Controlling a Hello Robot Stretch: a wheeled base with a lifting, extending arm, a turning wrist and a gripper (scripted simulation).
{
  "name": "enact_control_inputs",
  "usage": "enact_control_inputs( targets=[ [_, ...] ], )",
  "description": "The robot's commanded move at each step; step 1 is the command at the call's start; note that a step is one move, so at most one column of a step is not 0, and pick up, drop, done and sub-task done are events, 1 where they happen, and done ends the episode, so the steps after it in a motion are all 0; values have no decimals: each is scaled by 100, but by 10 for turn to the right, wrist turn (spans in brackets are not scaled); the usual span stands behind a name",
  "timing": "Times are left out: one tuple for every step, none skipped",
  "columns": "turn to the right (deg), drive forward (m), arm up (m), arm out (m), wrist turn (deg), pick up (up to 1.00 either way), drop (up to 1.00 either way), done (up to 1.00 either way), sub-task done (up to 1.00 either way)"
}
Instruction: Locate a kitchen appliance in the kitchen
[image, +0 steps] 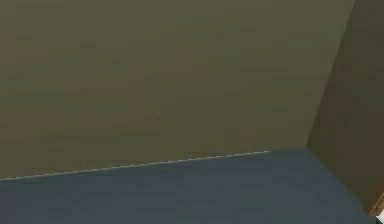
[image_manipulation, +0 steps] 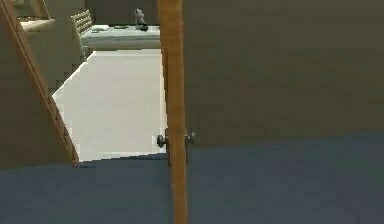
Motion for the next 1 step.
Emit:
enact_control_inputs(
  targets=[
    [0, 15, 0, 0, 0, 0, 0, 0, 0]
  ],
)
